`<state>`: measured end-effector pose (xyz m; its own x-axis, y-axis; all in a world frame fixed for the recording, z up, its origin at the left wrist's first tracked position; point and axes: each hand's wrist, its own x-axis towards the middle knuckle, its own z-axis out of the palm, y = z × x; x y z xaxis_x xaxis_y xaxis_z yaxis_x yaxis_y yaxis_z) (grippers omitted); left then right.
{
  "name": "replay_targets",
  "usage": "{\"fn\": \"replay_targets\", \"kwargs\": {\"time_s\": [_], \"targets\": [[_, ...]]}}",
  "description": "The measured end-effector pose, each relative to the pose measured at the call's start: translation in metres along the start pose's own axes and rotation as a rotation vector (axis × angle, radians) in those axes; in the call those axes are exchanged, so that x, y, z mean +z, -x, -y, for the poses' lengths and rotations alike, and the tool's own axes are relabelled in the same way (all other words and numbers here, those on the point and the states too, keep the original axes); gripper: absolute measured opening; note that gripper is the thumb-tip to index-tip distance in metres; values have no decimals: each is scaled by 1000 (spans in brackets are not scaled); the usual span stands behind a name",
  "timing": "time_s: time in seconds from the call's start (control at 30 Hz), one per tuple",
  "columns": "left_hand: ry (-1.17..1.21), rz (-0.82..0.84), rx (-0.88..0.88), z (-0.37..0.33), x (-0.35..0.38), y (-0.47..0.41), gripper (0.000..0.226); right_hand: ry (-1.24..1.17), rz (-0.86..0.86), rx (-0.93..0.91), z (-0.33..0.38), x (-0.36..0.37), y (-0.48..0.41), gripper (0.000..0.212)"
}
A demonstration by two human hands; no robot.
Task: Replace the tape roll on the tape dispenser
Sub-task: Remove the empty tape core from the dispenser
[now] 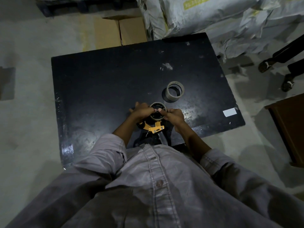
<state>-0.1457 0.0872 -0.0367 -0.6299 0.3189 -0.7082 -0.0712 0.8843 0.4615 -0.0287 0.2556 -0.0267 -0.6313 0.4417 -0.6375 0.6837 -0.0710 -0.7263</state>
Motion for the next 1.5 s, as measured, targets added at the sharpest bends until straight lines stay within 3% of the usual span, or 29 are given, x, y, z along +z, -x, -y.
{"fn": "replay_targets", "kwargs": {"time_s": [0.13,0.33,0.73,1.03,1.5], "targets": [[-11,-27,29,-11,-3,25,64,44,-40,2,3,0,3,24],[-37,-86,57,-11,0,26,51,126,-119,14,9,-1,5,38],[44,-117,61,-14,-1,33,63,177,-180,-1,12,3,7,57],[99,-225,103,-12,5,38,18,157,-193,22,14,2,6,51],[193,-310,101,-7,12,38,30,48,-168,55,18,1,11,39]]}}
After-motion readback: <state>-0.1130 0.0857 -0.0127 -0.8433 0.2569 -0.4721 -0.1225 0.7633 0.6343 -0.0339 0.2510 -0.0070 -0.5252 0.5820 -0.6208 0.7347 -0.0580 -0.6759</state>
